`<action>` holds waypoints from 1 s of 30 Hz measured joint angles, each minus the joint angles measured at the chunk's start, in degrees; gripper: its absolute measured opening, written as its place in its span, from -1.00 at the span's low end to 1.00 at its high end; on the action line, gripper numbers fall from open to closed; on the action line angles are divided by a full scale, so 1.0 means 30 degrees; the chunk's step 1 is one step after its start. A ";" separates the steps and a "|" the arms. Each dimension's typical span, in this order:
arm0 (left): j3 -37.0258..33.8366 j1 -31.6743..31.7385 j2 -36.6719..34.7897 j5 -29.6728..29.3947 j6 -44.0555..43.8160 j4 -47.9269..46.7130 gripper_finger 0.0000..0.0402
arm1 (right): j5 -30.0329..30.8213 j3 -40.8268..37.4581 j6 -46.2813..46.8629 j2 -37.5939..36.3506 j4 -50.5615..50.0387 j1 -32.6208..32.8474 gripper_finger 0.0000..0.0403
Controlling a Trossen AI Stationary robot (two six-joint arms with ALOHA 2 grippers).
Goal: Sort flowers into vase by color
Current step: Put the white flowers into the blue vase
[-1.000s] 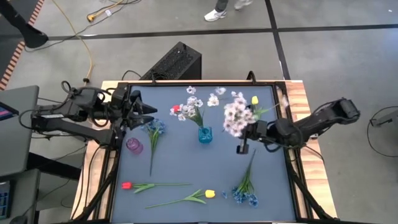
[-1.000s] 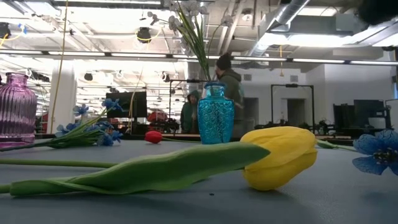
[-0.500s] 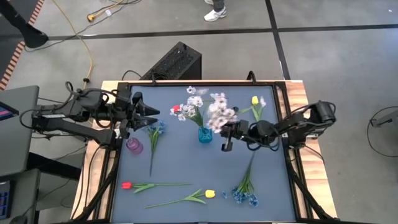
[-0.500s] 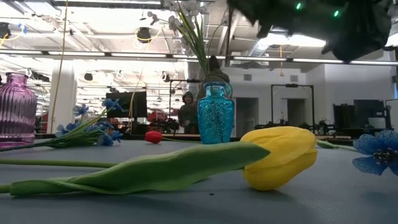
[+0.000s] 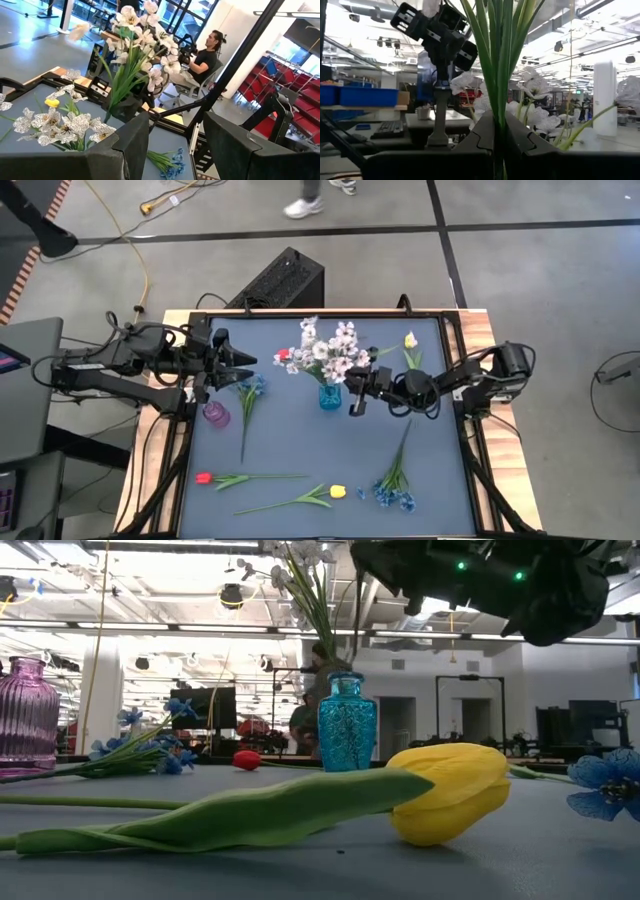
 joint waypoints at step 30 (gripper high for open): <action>-0.0007 0.0000 0.0007 0.0051 -0.0656 -0.0840 -0.12 | 0.0117 0.0211 0.2295 0.3082 0.0038 -0.0282 -0.62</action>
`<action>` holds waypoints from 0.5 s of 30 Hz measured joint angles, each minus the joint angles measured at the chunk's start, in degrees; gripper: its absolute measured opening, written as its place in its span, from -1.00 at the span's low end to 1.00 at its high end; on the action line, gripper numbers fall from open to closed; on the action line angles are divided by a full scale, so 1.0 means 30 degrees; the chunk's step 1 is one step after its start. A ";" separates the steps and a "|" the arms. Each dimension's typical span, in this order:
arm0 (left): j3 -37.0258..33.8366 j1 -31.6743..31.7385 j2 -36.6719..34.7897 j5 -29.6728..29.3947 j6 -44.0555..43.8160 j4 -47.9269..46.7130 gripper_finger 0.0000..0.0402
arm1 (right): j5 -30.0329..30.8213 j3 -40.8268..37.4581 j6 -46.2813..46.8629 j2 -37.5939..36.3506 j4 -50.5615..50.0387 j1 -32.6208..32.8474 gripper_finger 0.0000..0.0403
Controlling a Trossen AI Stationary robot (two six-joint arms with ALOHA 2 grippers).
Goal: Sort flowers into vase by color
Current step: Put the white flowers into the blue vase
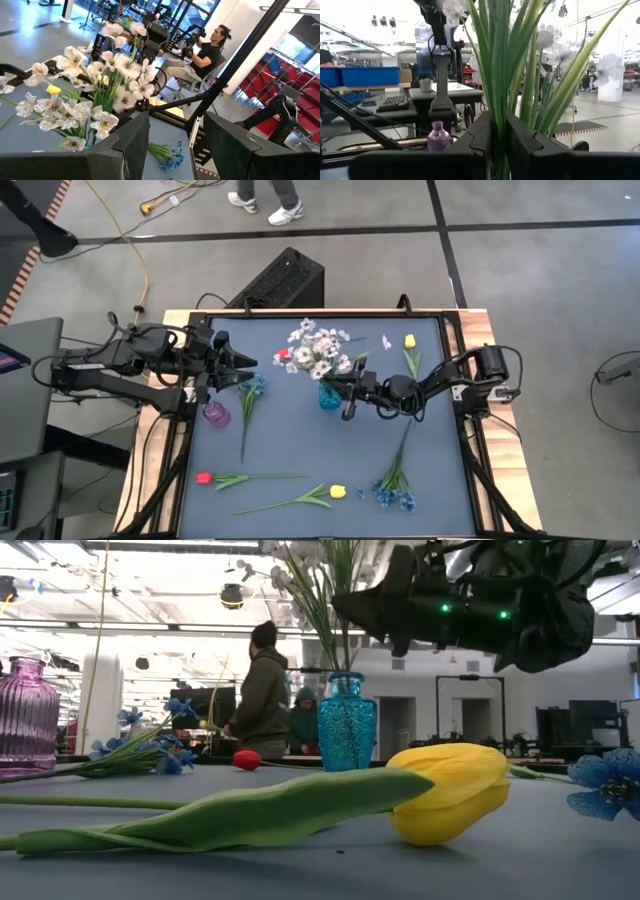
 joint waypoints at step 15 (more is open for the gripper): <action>0.0000 0.0000 -0.0005 0.0015 -0.0099 -0.0180 -0.12 | 0.0128 0.0029 0.0596 -0.0459 -0.2640 0.0209 -0.07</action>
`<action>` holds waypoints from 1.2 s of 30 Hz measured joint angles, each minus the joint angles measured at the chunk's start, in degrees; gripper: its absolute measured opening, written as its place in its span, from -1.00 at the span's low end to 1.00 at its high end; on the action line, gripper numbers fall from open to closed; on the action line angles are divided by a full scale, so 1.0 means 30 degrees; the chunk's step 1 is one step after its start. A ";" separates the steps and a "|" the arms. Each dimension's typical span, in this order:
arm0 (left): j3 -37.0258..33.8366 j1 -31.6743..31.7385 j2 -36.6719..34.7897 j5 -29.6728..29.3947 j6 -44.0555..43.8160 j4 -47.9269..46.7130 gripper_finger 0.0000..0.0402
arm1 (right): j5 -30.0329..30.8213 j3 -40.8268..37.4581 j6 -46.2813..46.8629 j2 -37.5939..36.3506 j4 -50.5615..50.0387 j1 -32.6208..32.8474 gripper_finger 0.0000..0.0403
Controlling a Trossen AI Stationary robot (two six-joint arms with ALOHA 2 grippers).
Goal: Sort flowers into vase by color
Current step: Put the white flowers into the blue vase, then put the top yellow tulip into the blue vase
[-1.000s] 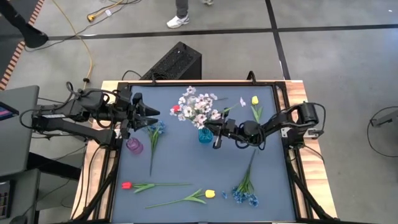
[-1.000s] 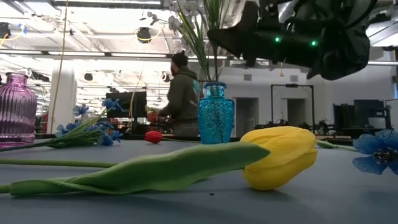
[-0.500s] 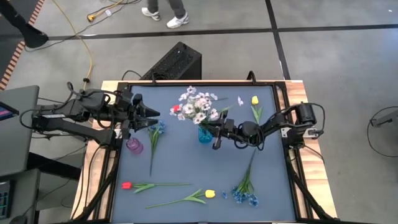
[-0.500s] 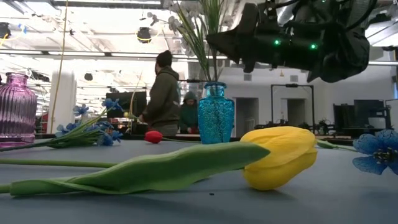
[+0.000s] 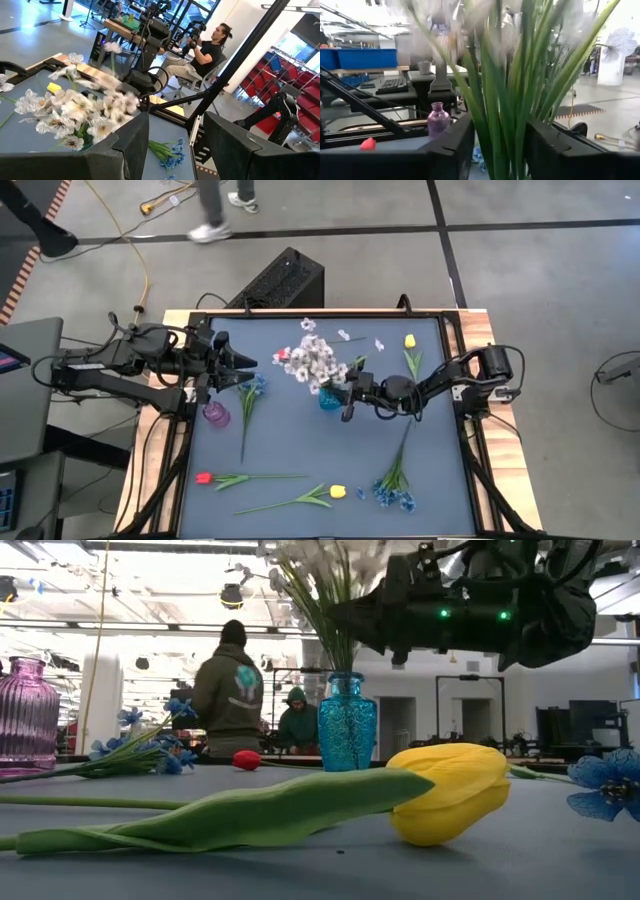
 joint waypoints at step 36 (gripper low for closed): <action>0.0000 0.0000 0.0005 -0.0015 0.1474 -0.0372 -0.12 | -0.2689 0.0000 1.0023 -1.5742 -3.1142 0.0114 0.27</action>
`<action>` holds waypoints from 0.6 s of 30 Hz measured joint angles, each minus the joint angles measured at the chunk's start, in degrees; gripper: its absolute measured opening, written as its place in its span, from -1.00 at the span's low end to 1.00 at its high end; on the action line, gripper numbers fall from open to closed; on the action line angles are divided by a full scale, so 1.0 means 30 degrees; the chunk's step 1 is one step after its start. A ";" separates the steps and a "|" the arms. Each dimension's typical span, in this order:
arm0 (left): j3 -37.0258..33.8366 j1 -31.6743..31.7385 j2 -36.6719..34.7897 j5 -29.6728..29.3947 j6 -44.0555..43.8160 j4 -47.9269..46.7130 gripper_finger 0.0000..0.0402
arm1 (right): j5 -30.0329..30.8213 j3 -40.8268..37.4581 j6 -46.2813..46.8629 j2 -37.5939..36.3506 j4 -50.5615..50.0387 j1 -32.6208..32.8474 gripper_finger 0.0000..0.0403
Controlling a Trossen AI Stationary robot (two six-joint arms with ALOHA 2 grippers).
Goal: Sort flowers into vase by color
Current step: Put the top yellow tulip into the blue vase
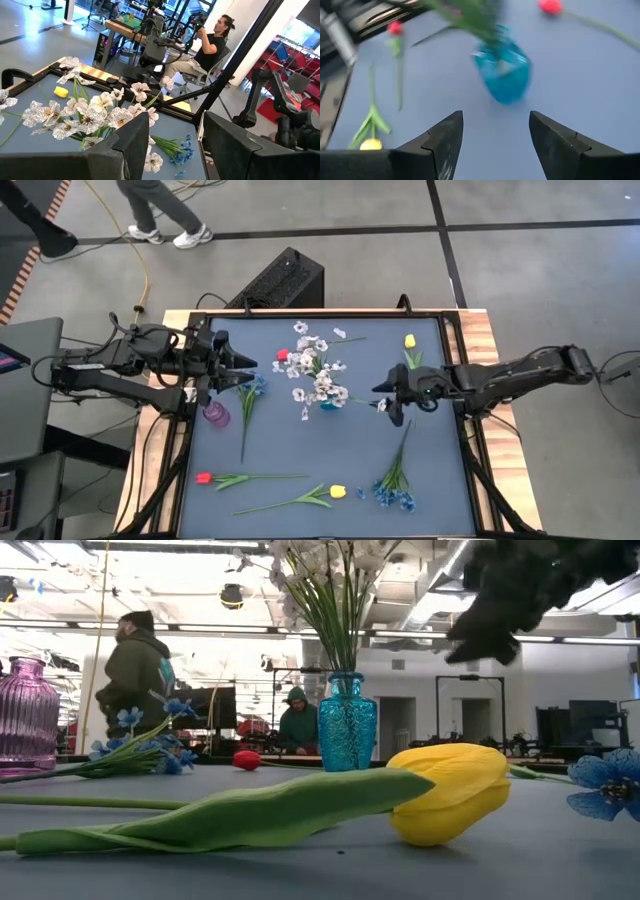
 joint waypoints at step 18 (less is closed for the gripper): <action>-0.0015 -0.0007 0.1236 -0.0510 0.1868 0.0733 -0.12 | -0.0055 0.1508 0.7690 0.1509 -1.2307 -0.7705 0.20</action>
